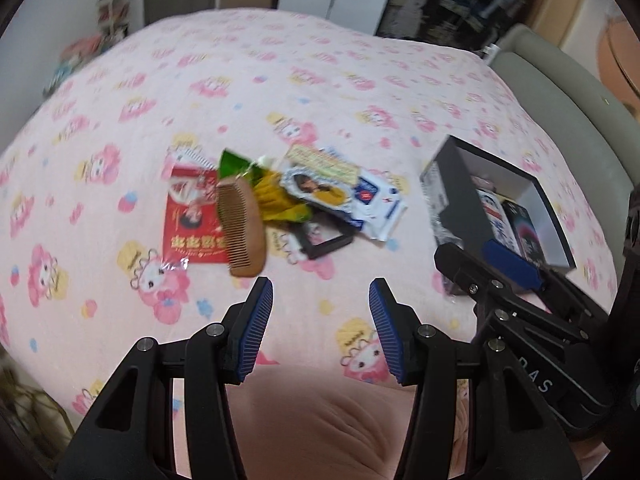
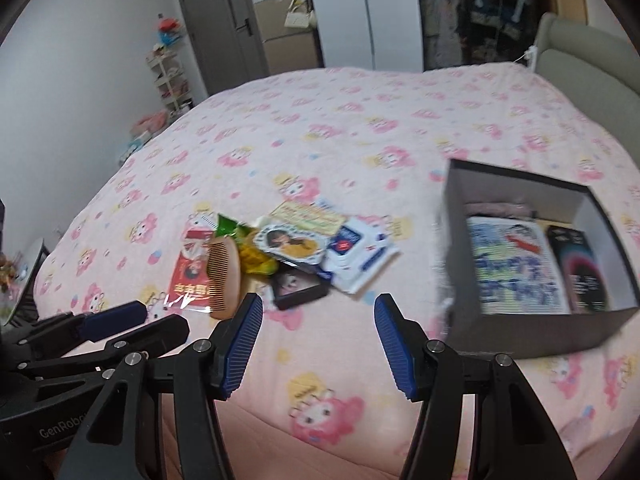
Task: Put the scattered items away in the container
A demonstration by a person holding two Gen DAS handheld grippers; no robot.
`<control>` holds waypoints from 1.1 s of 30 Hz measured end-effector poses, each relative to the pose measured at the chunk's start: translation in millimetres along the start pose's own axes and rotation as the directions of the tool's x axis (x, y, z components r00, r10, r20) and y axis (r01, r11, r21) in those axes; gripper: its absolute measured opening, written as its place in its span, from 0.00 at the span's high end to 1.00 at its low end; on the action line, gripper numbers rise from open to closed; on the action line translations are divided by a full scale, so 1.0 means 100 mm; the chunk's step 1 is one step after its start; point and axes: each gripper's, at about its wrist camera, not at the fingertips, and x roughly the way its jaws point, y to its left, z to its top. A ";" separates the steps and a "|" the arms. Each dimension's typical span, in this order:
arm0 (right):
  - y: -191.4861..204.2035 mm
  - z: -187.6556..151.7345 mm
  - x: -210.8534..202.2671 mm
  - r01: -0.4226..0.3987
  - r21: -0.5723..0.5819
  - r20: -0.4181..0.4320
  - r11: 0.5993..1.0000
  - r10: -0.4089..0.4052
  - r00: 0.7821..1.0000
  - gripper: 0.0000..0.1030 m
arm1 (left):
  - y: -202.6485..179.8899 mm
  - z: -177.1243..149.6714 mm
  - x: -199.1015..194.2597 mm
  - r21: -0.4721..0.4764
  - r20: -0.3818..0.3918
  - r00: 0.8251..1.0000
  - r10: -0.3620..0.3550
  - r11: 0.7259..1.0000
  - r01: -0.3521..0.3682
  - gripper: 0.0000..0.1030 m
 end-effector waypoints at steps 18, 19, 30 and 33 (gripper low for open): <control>0.45 0.11 1.27 -0.137 -0.186 -0.245 0.973 0.089 0.965 0.47 | 1.13 0.23 0.99 -0.247 -0.152 0.985 -0.084 0.968 0.044 0.68; 0.50 0.12 1.31 -0.129 -0.210 -0.243 0.969 0.076 0.967 0.47 | 1.16 0.27 1.05 -0.253 -0.153 0.983 -0.102 0.965 0.060 0.70; 0.68 0.11 1.99 -0.217 -0.217 -0.370 0.952 0.125 0.921 0.46 | 1.16 0.47 1.63 -0.191 -0.308 0.949 -0.068 0.981 0.008 0.70; 0.65 0.09 1.96 -0.216 -0.221 -0.360 0.951 0.126 0.925 0.55 | 1.08 0.49 1.69 -0.188 -0.329 0.939 -0.097 0.982 0.035 0.70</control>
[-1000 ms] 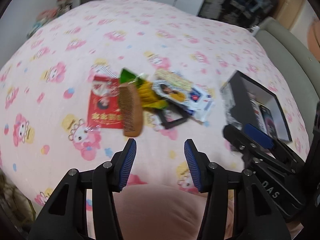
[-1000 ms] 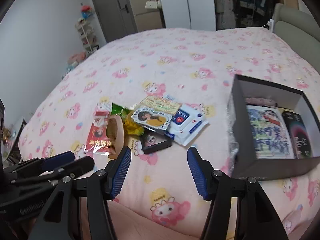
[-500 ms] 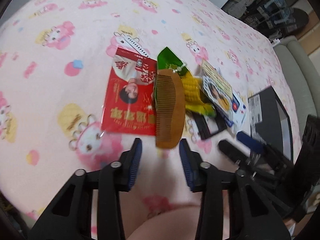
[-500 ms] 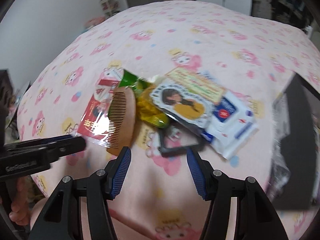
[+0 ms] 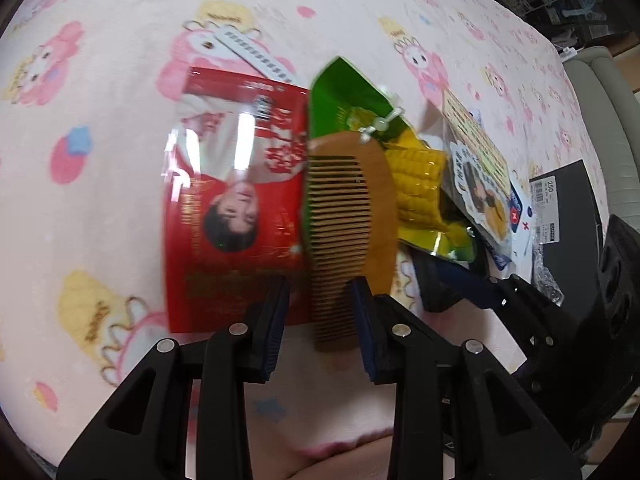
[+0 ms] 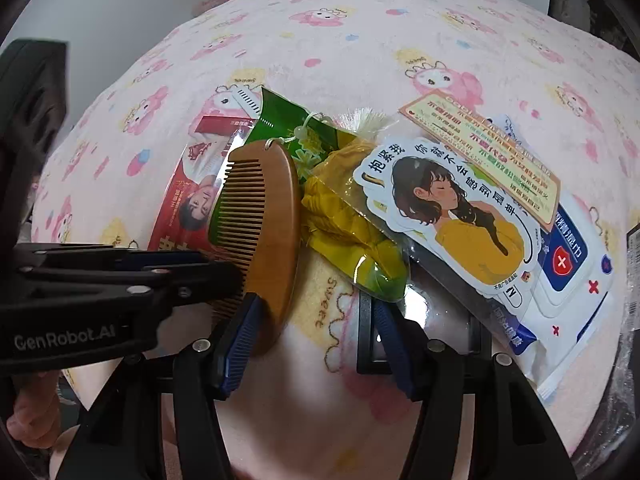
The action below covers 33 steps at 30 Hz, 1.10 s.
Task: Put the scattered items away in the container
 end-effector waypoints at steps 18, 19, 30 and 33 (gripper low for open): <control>-0.53 -0.67 -1.20 0.110 0.184 0.127 0.977 -0.135 0.983 0.72 | -1.29 -0.49 -0.03 0.082 -0.027 0.990 -0.136 0.987 0.137 0.74; -0.56 -0.71 -1.22 0.116 0.182 0.128 0.976 -0.140 0.982 0.72 | -1.32 -0.50 -0.03 0.084 -0.015 0.992 -0.128 0.988 0.129 0.74; -0.58 -0.77 -0.88 -0.043 0.202 0.061 0.978 0.031 0.998 0.71 | -0.80 -0.51 -0.26 -0.245 0.165 0.986 -0.016 0.968 0.057 0.64; -0.52 -0.61 -0.58 -0.115 0.149 0.005 0.982 0.115 0.993 0.60 | -0.59 -0.49 -0.14 -0.402 0.146 0.989 -0.010 0.913 0.068 0.52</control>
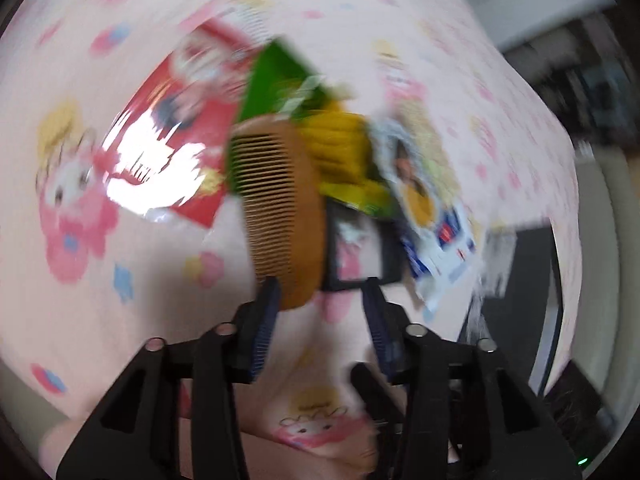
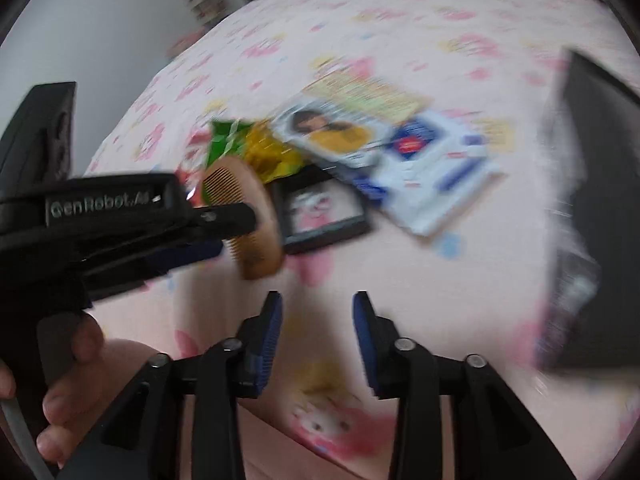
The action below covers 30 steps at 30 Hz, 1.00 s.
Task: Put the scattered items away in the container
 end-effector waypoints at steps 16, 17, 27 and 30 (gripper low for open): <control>-0.15 0.04 0.22 -0.003 0.054 0.000 0.999 0.003 1.000 0.53 | -0.37 -0.04 0.26 0.053 -0.040 0.999 0.027 0.998 -0.025 0.91; -0.19 -0.01 0.14 0.009 0.068 0.008 0.998 -0.009 1.000 0.53 | -0.44 -0.10 0.29 0.080 -0.069 0.997 0.018 0.997 -0.012 0.92; -0.15 -0.07 -0.07 -0.002 0.061 0.022 0.998 0.000 1.000 0.52 | -0.52 -0.32 0.18 0.137 -0.190 0.981 -0.043 0.988 0.070 0.75; -0.17 -0.13 0.02 0.012 0.083 0.000 0.996 -0.012 1.000 0.53 | -0.40 -0.32 0.09 0.108 -0.228 0.973 -0.041 0.992 0.067 0.74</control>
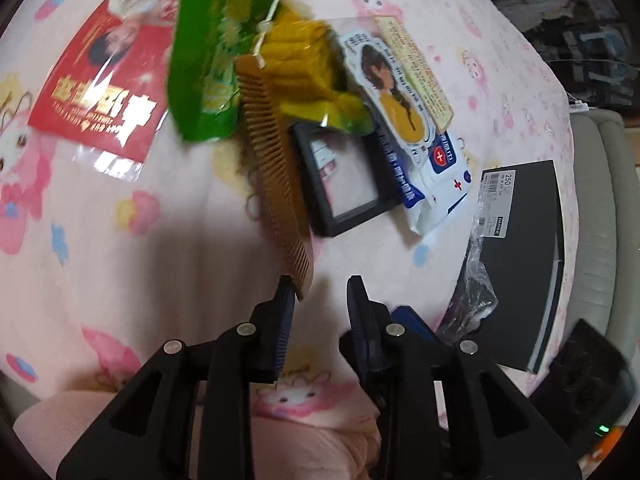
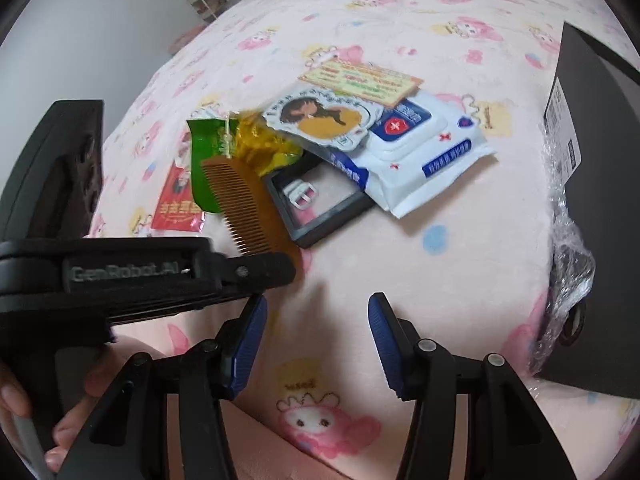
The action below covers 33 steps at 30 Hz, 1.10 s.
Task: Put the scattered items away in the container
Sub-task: 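Raise the wooden comb clear of the pile with the left gripper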
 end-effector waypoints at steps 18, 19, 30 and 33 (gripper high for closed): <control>0.09 0.10 0.54 -0.157 0.022 -0.081 0.987 0.158 0.984 0.49 | 0.65 0.76 -0.17 -0.048 0.048 0.998 0.030 0.998 -0.028 0.82; 0.07 0.11 0.55 -0.171 0.035 -0.073 0.985 0.173 0.982 0.49 | 0.65 0.77 -0.16 -0.044 0.045 0.999 0.020 0.999 -0.018 0.84; 0.18 0.04 0.39 -0.155 0.105 0.045 0.982 0.151 0.988 0.91 | 0.36 0.61 -0.10 0.103 0.000 0.999 0.045 0.994 -0.045 0.94; 0.10 0.00 0.21 -0.151 0.117 0.072 0.982 0.144 0.987 0.91 | 0.33 0.57 -0.13 0.131 -0.012 0.999 0.039 0.991 -0.037 0.91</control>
